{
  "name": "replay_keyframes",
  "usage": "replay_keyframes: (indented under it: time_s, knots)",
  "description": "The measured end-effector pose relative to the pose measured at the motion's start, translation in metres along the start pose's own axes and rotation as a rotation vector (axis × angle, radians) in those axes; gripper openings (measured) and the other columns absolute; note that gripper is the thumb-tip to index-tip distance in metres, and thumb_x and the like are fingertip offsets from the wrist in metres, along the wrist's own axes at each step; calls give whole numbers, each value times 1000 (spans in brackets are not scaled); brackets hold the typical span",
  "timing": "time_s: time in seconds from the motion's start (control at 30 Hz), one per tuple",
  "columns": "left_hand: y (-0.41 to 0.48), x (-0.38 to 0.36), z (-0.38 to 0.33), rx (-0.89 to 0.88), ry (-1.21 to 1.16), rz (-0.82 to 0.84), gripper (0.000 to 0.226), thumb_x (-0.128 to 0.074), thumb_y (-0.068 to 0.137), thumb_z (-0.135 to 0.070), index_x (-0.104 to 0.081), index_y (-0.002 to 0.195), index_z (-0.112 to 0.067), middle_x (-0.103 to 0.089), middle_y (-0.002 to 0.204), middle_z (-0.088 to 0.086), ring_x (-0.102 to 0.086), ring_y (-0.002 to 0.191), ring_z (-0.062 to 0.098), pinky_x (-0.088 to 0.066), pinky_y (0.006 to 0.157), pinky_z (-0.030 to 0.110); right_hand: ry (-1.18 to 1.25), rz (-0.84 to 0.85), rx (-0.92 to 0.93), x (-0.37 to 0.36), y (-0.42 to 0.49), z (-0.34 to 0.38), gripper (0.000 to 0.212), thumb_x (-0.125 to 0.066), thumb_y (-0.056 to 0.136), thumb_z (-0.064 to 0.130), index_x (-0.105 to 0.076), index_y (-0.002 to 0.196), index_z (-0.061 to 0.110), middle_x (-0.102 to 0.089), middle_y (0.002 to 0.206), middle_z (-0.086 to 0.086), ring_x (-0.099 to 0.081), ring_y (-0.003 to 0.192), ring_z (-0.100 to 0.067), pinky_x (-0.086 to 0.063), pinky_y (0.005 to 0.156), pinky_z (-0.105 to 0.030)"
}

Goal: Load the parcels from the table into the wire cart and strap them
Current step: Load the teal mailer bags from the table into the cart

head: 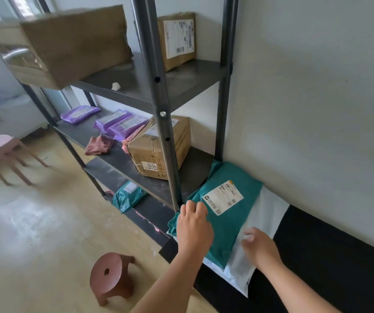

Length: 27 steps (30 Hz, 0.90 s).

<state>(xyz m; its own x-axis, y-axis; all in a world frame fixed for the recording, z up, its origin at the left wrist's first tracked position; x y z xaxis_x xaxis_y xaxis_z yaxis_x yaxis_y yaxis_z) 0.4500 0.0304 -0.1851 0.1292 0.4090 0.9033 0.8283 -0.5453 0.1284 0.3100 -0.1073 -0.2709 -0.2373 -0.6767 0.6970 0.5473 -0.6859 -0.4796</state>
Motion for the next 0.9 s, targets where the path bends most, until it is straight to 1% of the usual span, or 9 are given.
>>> replay_keyframes:
  time_s: [0.07, 0.13, 0.27, 0.4, 0.47, 0.53, 0.63, 0.77, 0.9]
  knots:
    - [22, -5, 6, -10, -15, 61, 36, -51, 88, -14, -50, 123, -22, -44, 130, -3, -40, 117, 17, -41, 99, 29, 243, 2, -83, -5, 9, 4, 43, -53, 96, 22, -48, 138, 17, -61, 130, -5, -61, 111, -23, -50, 87, -32]
    - [42, -15, 14, 16, -22, 163, 49, -52, 88, -15, -43, 136, -20, -39, 143, 3, -39, 127, 23, -40, 104, 33, 520, 27, -165, -14, 14, 4, 49, -60, 94, 19, -45, 141, 14, -62, 124, -11, -65, 104, -27, -55, 90, -42]
    - [57, -46, 27, 126, -33, 420, 53, -52, 91, -27, -30, 138, -17, -53, 129, 9, -50, 118, 31, -45, 94, 43, 754, -2, -265, -20, 18, 4, 41, -61, 94, 15, -49, 133, 14, -70, 102, -16, -69, 81, -27, -57, 80, -42]
    - [60, -54, 23, 43, 15, 381, 55, -54, 91, -30, -31, 139, -20, -55, 123, 5, -53, 113, 28, -46, 95, 42, 817, -79, -300, -14, 21, 2, 27, -60, 95, 17, -54, 121, 14, -69, 98, -11, -69, 81, -25, -58, 70, -38]
    - [61, -55, 17, 5, -37, 353, 55, -56, 88, -26, -32, 138, -21, -54, 120, 4, -55, 106, 25, -50, 87, 39, 852, -107, -303, -9, 21, 2, 17, -60, 96, 18, -57, 113, 16, -68, 96, -5, -68, 82, -22, -55, 63, -33]
    - [61, -57, 9, -21, -97, 361, 57, -58, 87, -22, -32, 138, -23, -51, 118, 4, -58, 100, 25, -51, 78, 36, 871, -118, -309, -3, 21, 3, 5, -58, 97, 21, -61, 101, 18, -69, 93, -1, -67, 84, -19, -54, 64, -33]
    - [57, -63, -2, -58, -161, 396, 60, -56, 87, -16, -30, 139, -27, -47, 118, 2, -60, 91, 24, -50, 68, 35, 840, -126, -326, 3, 19, 2, 12, -57, 98, 30, -63, 90, 23, -69, 92, 0, -66, 85, -20, -51, 69, -33]
    - [51, -71, -9, -56, -276, 444, 64, -51, 83, -5, -33, 137, -34, -48, 119, 0, -59, 92, 26, -53, 74, 40, 793, -164, -356, 10, 15, -8, 18, -55, 98, 39, -58, 100, 22, -63, 93, 2, -62, 84, -18, -46, 67, -32]
    - [45, -80, -8, 46, -490, 491, 83, -57, 79, -9, -19, 147, -39, -50, 129, -4, -56, 99, 20, -46, 72, 28, 785, -186, -383, 9, 12, -25, 20, -54, 100, 29, -61, 113, 16, -65, 98, -1, -64, 89, -23, -48, 74, -34]
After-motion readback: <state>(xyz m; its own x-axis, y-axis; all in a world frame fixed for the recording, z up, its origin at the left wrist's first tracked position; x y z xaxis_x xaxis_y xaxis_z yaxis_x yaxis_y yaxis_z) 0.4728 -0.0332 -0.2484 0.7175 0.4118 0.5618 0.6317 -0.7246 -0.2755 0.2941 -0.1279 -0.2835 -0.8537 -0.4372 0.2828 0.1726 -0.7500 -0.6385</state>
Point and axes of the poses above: each hand's wrist, its own y-axis towards the middle knuckle, its own x-axis out of the back of the hand, z = x × y, the point moved 9 cm from there along y, towards the middle knuckle
